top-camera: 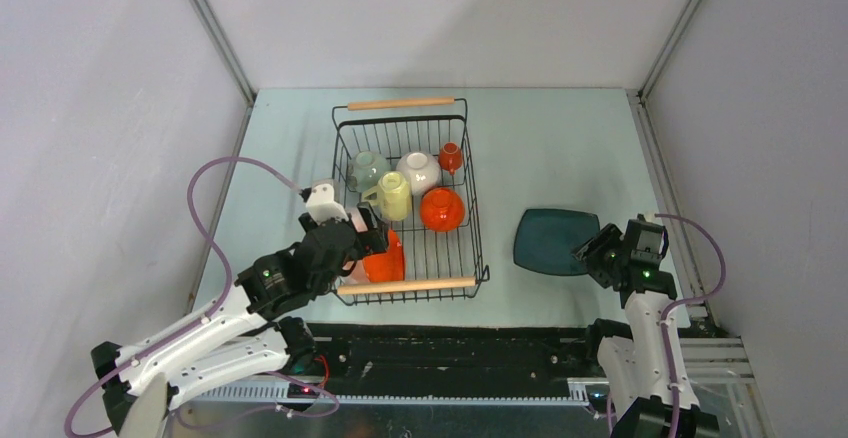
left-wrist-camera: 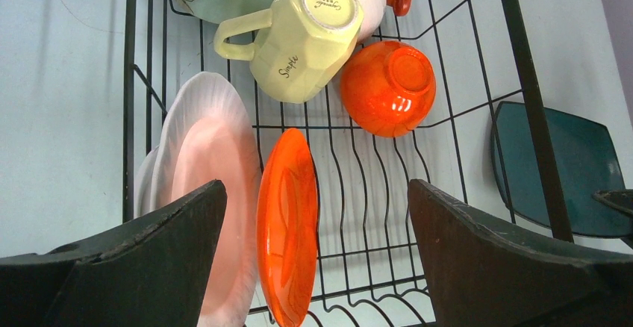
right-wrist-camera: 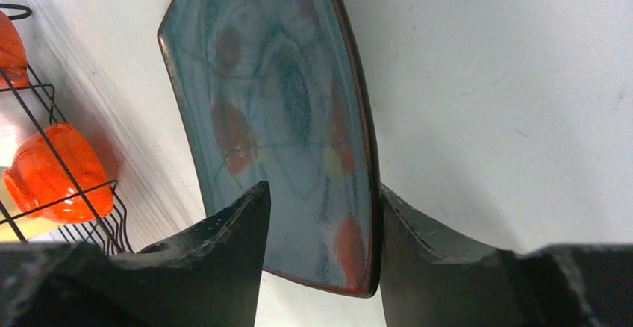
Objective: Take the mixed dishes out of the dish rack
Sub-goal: Place the plate at the center of the board, then pick up the plate from the dish rack.
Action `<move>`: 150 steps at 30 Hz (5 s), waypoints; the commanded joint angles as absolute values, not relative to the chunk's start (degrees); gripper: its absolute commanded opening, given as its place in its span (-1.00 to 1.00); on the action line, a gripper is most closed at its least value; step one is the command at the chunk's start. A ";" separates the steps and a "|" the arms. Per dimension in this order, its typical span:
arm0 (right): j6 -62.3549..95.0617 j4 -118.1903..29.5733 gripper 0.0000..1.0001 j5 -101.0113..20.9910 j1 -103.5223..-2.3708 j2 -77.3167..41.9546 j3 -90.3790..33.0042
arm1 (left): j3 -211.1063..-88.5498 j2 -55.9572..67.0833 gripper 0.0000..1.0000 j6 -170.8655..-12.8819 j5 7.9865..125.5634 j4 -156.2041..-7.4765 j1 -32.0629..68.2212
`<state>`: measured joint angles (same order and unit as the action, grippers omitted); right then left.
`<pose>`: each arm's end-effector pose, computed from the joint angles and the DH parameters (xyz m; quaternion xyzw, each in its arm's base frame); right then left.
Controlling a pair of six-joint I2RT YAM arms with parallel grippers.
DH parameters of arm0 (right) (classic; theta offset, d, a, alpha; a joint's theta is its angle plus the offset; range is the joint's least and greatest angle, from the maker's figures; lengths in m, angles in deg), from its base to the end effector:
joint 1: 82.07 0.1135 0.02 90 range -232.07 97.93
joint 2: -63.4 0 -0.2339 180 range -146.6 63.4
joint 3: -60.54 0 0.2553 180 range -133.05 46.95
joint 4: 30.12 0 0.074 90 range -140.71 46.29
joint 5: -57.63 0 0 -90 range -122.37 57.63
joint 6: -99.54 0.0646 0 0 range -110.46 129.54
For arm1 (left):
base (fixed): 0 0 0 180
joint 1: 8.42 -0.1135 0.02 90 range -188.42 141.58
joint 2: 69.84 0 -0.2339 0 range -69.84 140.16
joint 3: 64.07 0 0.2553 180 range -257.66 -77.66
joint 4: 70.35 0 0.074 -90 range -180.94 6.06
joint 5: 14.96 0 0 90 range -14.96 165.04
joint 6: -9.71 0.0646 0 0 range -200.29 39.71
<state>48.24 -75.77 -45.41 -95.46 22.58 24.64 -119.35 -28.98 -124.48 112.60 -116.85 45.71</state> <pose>0.1827 -0.0285 0.1387 0.3763 0.8571 0.1777 0.3036 0.1470 -0.1361 0.2636 -0.0835 0.8388 -0.1626 0.5129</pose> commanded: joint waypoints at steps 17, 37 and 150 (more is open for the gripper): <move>48.96 -64.91 0.36 -44.71 -93.91 18.23 24.49 | -121.17 -27.60 0.96 -125.97 113.89 -116.85 45.70; 49.67 -63.81 0.99 -30.94 -84.36 10.30 21.86 | -121.26 -27.21 0.97 -126.88 114.24 -118.67 45.72; 39.40 -31.85 0.57 -46.66 -31.23 9.58 8.47 | -110.30 -42.58 -1.00 -114.01 86.99 -91.82 45.72</move>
